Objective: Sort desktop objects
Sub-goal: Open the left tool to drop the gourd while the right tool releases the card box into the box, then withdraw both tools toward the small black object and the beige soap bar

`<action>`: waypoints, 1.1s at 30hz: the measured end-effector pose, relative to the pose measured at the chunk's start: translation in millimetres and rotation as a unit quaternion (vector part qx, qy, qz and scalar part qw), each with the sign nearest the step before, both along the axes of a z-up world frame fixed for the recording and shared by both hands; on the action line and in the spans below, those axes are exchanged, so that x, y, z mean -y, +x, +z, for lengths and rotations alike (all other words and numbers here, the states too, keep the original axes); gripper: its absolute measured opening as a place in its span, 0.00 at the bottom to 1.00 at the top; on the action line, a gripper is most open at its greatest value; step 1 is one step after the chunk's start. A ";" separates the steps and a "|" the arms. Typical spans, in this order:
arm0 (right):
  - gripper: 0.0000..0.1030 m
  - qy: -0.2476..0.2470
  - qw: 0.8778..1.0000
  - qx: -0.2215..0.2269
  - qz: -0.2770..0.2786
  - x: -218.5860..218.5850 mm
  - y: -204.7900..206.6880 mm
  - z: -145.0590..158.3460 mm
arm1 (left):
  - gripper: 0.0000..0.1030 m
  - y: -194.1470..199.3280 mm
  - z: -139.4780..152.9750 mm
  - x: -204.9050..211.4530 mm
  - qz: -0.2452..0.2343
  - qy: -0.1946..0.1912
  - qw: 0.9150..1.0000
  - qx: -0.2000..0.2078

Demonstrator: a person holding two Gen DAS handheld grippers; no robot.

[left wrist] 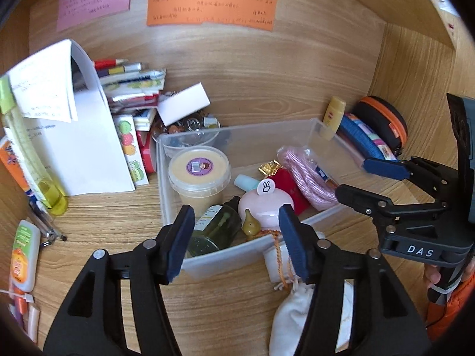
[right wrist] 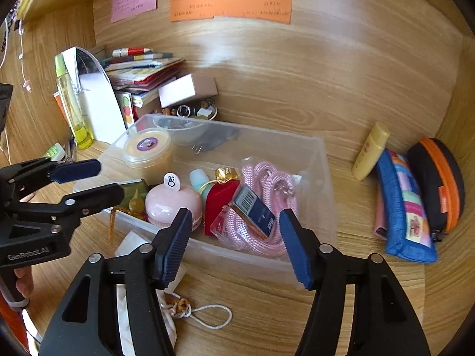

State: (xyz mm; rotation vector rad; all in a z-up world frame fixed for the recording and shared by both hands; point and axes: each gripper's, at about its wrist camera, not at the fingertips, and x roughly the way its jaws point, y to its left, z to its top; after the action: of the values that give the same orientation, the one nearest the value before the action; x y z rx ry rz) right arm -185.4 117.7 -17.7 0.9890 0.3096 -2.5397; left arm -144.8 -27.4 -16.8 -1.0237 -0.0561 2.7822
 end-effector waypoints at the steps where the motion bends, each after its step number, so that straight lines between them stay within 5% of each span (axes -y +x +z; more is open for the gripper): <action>1: 0.64 0.000 1.000 -0.005 -0.002 -1.8 3.2 2.7 | 0.63 4.0 2.8 0.5 0.003 -0.001 1.000 -0.004; 10: 0.77 -0.018 0.999 -0.039 -0.030 -27.3 34.4 24.5 | 0.76 33.7 9.2 2.2 0.018 0.000 1.000 -0.017; 16: 0.78 -0.026 0.998 -0.046 -0.044 -43.1 58.4 24.2 | 0.86 59.5 -0.4 0.8 0.029 0.001 1.000 -0.011; 33: 0.78 -0.034 0.999 -0.011 -0.031 -61.8 134.0 -26.5 | 0.88 124.1 -48.5 -20.0 0.022 -0.007 0.999 0.034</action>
State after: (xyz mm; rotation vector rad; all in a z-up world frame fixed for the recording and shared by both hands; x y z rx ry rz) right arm -51.4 179.5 -44.2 0.9594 0.1997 -2.5992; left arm -20.7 -7.4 -65.3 -1.1329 -0.0693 2.7915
